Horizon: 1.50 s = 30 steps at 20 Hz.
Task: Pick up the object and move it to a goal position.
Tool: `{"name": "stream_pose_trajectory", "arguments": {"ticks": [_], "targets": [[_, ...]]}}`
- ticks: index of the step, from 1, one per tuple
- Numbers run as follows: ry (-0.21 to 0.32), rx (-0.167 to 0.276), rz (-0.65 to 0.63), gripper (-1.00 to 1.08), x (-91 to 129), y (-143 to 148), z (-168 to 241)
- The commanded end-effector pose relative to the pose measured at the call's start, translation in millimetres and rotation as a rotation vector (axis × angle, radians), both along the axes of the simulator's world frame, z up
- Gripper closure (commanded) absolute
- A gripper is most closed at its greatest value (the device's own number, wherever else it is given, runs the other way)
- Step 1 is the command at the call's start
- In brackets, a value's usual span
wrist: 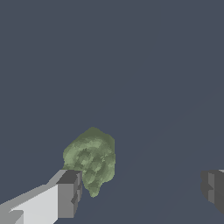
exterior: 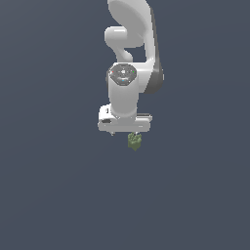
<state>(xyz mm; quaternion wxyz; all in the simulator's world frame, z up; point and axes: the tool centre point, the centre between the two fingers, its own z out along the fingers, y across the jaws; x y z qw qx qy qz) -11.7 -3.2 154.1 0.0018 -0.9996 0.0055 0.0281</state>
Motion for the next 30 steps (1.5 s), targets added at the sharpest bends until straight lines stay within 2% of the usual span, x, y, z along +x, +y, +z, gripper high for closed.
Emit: {"name": "stream_pose_trajectory", "arguments": {"ticks": [1, 10, 17, 24, 30], "targets": [[0.0, 0.0, 0.0, -0.92, 0.0, 0.0, 0.0], [0.03, 0.024, -0.05, -0.92, -7.5, -14.1, -5.9], [0.03, 0.024, -0.039, -0.92, -7.7, -13.5, -6.3], [0.023, 0.026, 0.043, -0.92, -8.5, -9.3, -8.4], [0.013, 0.028, 0.172, -0.92, -9.9, -2.5, -11.5]]}}
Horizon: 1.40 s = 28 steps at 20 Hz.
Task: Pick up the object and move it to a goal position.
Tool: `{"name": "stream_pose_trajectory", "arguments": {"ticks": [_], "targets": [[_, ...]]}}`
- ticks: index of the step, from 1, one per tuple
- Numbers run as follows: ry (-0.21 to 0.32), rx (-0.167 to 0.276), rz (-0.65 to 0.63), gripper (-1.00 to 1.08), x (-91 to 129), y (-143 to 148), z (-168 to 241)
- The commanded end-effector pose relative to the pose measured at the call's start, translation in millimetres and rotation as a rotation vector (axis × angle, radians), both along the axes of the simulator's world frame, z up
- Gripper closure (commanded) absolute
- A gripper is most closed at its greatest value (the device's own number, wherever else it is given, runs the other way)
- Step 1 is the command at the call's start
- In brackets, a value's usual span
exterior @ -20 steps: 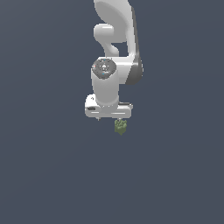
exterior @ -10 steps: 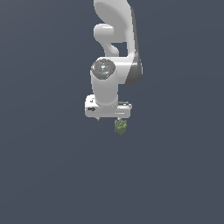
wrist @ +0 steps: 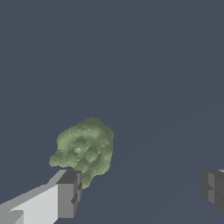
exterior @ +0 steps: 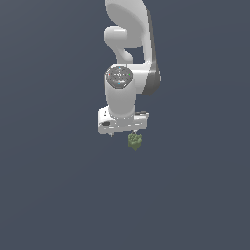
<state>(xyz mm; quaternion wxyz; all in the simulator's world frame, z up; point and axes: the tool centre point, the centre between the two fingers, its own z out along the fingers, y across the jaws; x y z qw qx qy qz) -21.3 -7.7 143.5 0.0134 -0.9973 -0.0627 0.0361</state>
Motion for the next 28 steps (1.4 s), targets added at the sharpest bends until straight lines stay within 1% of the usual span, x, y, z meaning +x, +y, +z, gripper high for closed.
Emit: {"name": "stream_pose_trajectory", "arguments": {"ticks": [1, 20, 24, 28], "targets": [[-0.006, 0.002, 0.063, -0.92, -0.7, 3.4, -1.5], [-0.057, 0.013, 0.666, -0.92, -8.5, 37.8, -13.6], [-0.066, 0.014, 0.773, -0.92, -10.1, 44.2, -15.3], [-0.072, 0.014, 0.852, -0.92, -11.3, 49.1, -16.6]]}}
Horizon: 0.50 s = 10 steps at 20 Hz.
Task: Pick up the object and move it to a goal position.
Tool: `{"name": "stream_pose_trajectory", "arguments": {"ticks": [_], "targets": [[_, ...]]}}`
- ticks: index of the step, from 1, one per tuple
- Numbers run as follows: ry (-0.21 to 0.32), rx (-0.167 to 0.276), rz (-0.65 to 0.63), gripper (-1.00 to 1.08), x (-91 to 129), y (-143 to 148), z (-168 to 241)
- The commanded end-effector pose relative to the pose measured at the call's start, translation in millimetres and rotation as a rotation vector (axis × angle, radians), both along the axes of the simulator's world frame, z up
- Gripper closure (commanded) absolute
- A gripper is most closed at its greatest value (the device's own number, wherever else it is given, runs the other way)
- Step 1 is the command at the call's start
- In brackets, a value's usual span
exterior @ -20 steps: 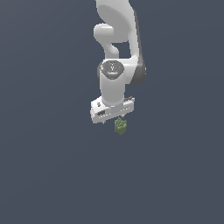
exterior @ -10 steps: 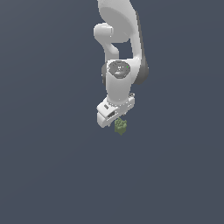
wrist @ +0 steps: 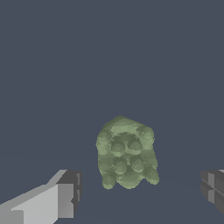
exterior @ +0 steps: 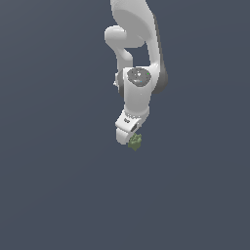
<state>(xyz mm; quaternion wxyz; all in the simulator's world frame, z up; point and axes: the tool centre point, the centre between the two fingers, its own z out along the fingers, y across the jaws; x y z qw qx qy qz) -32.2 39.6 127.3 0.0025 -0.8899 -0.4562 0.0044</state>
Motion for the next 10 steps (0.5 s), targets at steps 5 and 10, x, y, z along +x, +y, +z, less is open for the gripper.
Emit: {"name": "stream_pose_trajectory", "arguments": {"ticks": [5, 10], "targets": [[-0.008, 0.0, 0.094, -0.92, -1.5, 5.7, -1.3], [-0.01, 0.0, 0.114, -0.92, -1.8, 6.9, -1.6]]}}
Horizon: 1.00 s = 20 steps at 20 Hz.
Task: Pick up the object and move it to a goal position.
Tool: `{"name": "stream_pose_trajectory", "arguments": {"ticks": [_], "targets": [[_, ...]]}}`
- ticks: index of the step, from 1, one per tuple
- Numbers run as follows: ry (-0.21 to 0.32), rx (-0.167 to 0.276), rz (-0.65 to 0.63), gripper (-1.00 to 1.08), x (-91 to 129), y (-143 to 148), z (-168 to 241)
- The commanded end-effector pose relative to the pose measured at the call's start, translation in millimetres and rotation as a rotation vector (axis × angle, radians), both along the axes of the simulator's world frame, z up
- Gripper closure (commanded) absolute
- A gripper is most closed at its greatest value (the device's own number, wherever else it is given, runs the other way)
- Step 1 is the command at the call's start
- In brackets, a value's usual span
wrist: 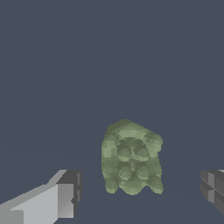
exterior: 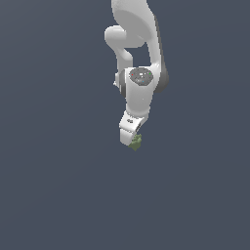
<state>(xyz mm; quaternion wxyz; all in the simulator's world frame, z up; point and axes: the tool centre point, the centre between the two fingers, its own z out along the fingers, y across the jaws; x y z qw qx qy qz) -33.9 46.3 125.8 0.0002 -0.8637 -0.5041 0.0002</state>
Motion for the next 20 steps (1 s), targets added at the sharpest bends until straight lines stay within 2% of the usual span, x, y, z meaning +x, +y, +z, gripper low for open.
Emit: {"name": "stream_pose_trajectory", "arguments": {"ticks": [1, 18, 19, 20], "targets": [[0.0, 0.0, 0.0, -0.92, 0.0, 0.0, 0.0], [-0.001, 0.0, 0.006, -0.92, -0.3, 0.3, -50.1], [-0.001, 0.0, 0.006, 1.08, -0.3, 0.3, -50.1], [-0.001, 0.0, 0.006, 1.08, -0.3, 0.3, -50.1]]}}
